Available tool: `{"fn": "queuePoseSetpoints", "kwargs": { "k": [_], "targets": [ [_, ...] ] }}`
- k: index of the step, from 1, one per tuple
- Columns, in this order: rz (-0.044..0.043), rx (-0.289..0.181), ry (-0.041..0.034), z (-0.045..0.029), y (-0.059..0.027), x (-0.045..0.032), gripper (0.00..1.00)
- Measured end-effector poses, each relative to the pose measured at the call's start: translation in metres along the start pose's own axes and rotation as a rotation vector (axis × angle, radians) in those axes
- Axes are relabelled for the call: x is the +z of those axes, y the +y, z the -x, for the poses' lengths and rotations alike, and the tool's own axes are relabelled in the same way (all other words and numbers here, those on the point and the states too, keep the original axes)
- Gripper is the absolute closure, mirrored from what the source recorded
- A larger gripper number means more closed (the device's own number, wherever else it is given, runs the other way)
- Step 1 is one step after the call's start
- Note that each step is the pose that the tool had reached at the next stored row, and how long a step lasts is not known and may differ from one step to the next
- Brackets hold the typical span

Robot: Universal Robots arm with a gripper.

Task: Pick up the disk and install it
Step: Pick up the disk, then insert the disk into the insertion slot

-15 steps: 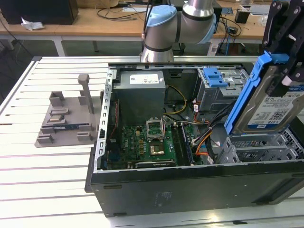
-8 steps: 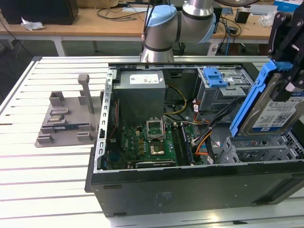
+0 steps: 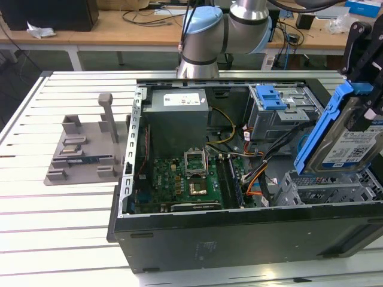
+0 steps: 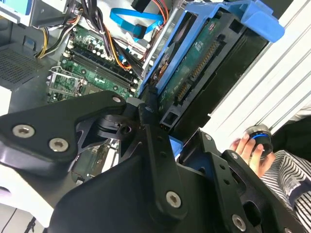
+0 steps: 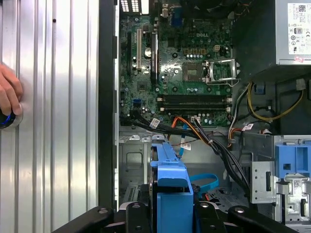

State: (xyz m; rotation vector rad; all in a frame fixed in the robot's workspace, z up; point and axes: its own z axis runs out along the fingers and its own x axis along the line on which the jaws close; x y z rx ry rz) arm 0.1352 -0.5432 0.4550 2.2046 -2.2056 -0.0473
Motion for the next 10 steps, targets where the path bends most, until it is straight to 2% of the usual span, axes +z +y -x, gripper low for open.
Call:
{"fn": "queuePoseSetpoints", "kwargs": {
  "k": [7, 10],
  "targets": [
    [0.0, 0.0, 0.0001, 0.0, -0.0001, 0.0, 0.63],
    [-0.0001, 0.0, -0.0001, 0.0, 0.0004, 0.0026, 0.63]
  ]
}}
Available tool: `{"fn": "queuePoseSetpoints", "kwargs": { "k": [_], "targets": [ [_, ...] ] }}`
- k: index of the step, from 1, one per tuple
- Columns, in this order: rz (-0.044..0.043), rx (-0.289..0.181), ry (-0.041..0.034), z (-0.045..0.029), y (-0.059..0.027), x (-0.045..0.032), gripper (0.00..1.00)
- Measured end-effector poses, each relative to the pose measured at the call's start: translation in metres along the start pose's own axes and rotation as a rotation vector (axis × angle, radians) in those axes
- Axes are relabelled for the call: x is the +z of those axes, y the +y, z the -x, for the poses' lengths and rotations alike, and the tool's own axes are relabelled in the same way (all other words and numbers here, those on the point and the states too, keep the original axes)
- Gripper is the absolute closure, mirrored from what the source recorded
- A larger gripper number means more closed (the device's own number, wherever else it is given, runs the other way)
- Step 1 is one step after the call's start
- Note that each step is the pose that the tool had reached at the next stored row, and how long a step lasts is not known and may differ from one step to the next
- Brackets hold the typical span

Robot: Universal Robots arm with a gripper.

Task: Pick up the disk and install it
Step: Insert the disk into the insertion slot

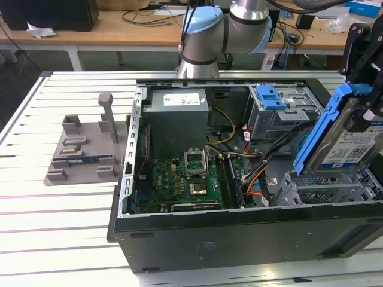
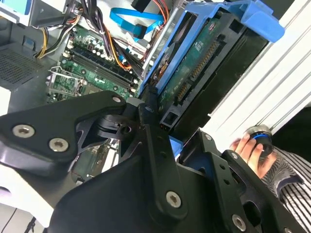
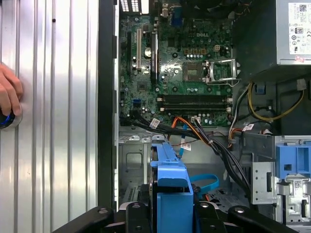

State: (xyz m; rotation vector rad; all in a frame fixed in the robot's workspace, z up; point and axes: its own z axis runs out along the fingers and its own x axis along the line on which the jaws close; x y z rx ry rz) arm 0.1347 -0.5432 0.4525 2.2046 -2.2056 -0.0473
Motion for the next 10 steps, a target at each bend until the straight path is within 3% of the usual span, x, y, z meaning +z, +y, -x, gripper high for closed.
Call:
{"fn": "queuePoseSetpoints", "kwargs": {
  "k": [10],
  "targets": [
    [0.0, 0.001, 0.0076, 0.0, -0.0012, 0.0114, 0.63]
  ]
}}
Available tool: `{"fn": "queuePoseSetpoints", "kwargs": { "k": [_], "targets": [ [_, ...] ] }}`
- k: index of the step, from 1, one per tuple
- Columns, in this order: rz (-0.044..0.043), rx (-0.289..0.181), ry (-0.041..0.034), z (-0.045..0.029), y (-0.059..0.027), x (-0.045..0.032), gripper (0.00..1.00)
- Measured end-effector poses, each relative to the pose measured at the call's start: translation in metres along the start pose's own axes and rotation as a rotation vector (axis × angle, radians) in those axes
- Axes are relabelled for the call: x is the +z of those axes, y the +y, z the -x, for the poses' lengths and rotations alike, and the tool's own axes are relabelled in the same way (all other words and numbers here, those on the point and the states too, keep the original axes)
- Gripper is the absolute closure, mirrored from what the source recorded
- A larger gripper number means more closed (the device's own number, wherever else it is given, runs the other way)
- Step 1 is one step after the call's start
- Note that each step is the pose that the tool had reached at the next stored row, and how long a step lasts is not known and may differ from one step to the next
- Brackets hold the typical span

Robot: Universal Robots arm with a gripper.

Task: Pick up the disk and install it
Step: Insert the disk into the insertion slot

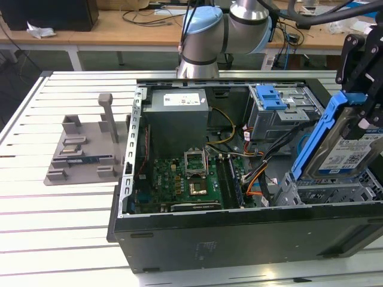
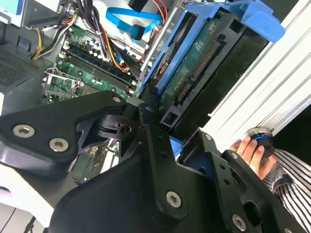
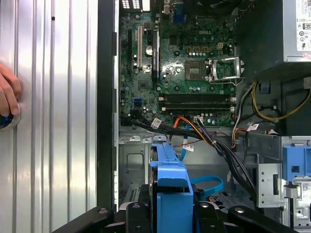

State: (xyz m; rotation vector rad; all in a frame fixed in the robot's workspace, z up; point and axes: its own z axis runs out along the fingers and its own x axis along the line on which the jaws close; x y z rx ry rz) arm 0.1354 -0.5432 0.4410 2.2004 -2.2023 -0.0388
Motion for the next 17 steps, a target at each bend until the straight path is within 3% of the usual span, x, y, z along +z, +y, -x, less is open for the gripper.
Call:
{"fn": "queuePoseSetpoints", "kwargs": {
  "k": [9, 12, 17],
  "targets": [
    [0.001, 0.0, 0.0008, 0.0004, -0.0011, 0.0157, 0.63],
    [0.003, 0.0, 0.0008, 0.0004, -0.0016, 0.0279, 0.63],
    [0.0051, 0.0, 0.0008, 0.0004, -0.0022, 0.0418, 0.63]
  ]
}}
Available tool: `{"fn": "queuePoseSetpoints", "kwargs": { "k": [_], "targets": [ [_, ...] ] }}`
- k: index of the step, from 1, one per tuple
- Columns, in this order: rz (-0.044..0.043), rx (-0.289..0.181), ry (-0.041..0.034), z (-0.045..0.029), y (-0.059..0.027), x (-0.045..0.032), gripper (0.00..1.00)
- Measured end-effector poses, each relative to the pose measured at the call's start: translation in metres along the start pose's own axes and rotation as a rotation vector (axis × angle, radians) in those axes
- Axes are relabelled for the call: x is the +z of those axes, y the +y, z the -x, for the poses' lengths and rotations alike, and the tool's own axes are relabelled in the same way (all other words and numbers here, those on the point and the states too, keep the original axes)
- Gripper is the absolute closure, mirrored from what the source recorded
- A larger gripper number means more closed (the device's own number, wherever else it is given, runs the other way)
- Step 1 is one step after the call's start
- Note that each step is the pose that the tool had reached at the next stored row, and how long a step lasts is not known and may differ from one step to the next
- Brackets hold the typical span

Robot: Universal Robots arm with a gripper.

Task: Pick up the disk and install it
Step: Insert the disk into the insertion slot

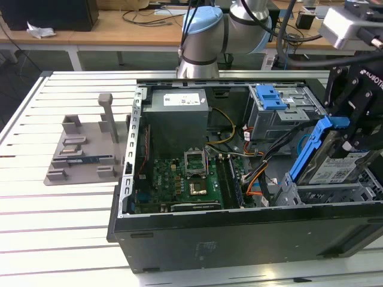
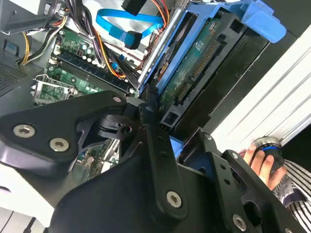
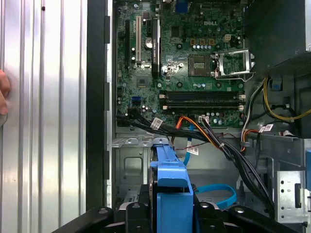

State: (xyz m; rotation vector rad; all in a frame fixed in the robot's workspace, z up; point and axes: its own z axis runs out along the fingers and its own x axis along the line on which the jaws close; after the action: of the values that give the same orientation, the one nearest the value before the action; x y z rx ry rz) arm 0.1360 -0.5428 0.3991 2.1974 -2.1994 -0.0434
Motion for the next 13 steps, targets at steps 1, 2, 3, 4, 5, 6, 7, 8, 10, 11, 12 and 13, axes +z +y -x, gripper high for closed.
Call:
{"fn": "queuePoseSetpoints", "kwargs": {
  "k": [1, 2, 3, 4, 5, 6, 7, 8, 10, 11, 12, 13],
  "targets": [
    [0.0008, 0.0, 0.0, 0.0, -0.0002, 0.0047, 0.63],
    [0.0009, 0.0, -0.0001, 0.0, -0.0003, 0.007, 0.63],
    [0.0009, 0.0, 0.0, 0.0, -0.0003, 0.0072, 0.63],
    [0.0009, 0.0, 0.0001, 0.0, -0.0003, 0.0072, 0.63],
    [0.0009, 0.0, 0.0002, 0.0, -0.0003, 0.0073, 0.63],
    [0.001, 0.0, 0.0002, 0.0, -0.0003, 0.0075, 0.62],
    [0.0009, 0.0, 0.0002, 0.0, -0.0003, 0.0077, 0.56],
    [0.0009, 0.0, 0.0001, 0.0, -0.0003, 0.0078, 0.56],
    [0.0009, 0.0, 0.0, 0.0, -0.0004, 0.0081, 0.64],
    [0.0009, 0.0, 0.0001, 0.0, -0.0004, 0.0082, 0.76],
    [0.0009, 0.0, 0.0, 0.0, -0.0004, 0.0083, 0.82],
    [0.0009, 0.0, 0.0, 0.0, -0.0004, 0.0084, 0.89]
  ]
}}
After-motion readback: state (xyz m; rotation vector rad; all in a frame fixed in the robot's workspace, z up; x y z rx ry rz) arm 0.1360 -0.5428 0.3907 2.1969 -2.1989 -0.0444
